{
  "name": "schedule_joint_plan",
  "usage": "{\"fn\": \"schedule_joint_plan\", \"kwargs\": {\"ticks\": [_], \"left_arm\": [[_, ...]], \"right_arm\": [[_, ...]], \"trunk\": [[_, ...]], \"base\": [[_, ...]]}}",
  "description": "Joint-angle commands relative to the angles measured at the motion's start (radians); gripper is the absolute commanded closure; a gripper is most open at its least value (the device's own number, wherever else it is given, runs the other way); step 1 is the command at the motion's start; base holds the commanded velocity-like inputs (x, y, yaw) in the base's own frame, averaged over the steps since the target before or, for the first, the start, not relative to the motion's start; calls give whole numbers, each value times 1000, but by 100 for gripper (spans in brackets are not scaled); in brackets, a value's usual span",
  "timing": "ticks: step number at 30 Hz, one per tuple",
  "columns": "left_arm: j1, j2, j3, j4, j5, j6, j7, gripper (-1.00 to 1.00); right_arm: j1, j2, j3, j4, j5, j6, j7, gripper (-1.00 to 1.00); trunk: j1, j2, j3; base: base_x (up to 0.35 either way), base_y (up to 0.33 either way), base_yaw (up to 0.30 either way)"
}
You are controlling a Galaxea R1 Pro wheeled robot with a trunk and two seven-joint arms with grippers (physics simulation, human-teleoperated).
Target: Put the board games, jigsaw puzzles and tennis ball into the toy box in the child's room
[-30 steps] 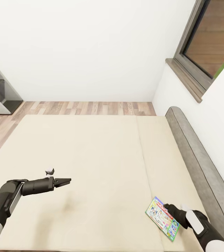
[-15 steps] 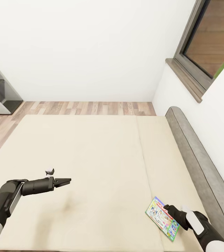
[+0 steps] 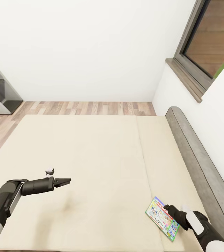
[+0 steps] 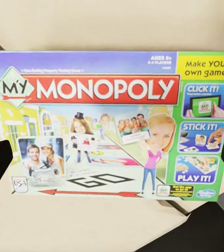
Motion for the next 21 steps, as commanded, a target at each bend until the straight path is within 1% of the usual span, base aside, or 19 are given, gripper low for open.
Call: {"fn": "schedule_joint_plan", "kwargs": {"ticks": [1,14,17,21], "left_arm": [[0,0,0,0,1,11,-3,-100],[0,0,0,0,1,11,-3,-100],[0,0,0,0,1,11,-3,-100],[0,0,0,0,1,11,-3,-100]], "right_arm": [[0,0,-2,-2,-10,5,-6,-100],[0,0,-2,-2,-10,-1,-5,-100],[0,-7,-2,-2,-10,-2,-5,-100],[-1,-23,-1,-2,-10,-3,-6,-100]], "trunk": [[1,-2,-1],[1,-2,-1],[1,-2,-1],[1,-2,-1]], "base": [[0,0,0],[0,0,0],[0,0,0],[0,0,0]]}}
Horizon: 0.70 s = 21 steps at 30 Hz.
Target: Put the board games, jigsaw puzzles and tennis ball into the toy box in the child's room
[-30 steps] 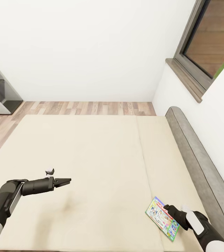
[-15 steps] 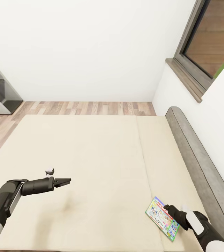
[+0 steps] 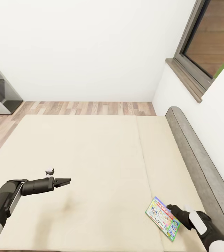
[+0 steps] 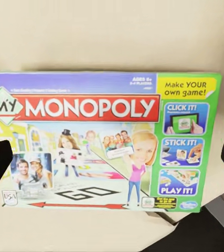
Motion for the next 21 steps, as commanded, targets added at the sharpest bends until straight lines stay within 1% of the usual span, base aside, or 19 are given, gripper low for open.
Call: {"fn": "schedule_joint_plan", "kwargs": {"ticks": [1,7,21], "left_arm": [[-1,0,0,0,1,11,-3,-100],[0,-3,0,0,1,11,-2,-100],[-1,-9,0,0,1,11,-1,-100]], "right_arm": [[-1,-2,-2,-2,-10,5,-6,-100],[-2,-9,-2,-2,-10,1,-5,-100],[-3,-9,-2,-2,-10,3,-5,-100]], "trunk": [[1,-2,-1],[1,-2,-1],[1,-2,-6]], "base": [[0,0,0],[0,0,0],[0,0,0]]}}
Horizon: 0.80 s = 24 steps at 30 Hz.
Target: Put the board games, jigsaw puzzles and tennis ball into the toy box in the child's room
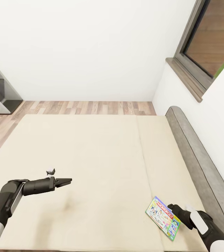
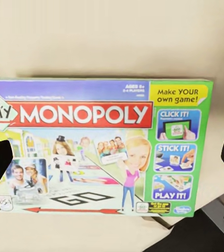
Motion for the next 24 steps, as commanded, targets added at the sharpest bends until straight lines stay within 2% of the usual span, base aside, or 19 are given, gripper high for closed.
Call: {"fn": "schedule_joint_plan", "kwargs": {"ticks": [1,24], "left_arm": [[0,0,0,0,1,11,-3,-100],[0,-2,0,0,1,11,-4,-100]], "right_arm": [[0,0,-2,-2,-10,6,-6,-100],[0,0,-2,-2,-10,7,-6,-100]], "trunk": [[1,-2,-2],[1,-2,-27]], "base": [[0,0,0],[0,0,0]]}}
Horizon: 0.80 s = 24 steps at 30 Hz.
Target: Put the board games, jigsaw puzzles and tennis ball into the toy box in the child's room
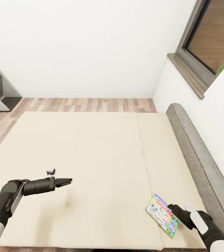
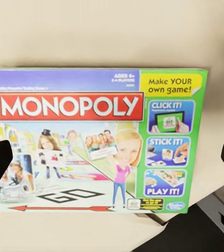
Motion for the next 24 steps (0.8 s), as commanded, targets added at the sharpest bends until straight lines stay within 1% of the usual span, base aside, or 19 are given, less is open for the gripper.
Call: {"fn": "schedule_joint_plan", "kwargs": {"ticks": [1,24], "left_arm": [[-1,0,0,0,1,11,-3,-100],[-1,1,-1,0,1,11,-3,-100]], "right_arm": [[0,0,-2,-2,-10,5,-6,-100],[0,4,-2,-2,-4,3,0,-100]], "trunk": [[0,-2,-3],[0,-2,-37]], "base": [[0,0,0],[0,0,0]]}}
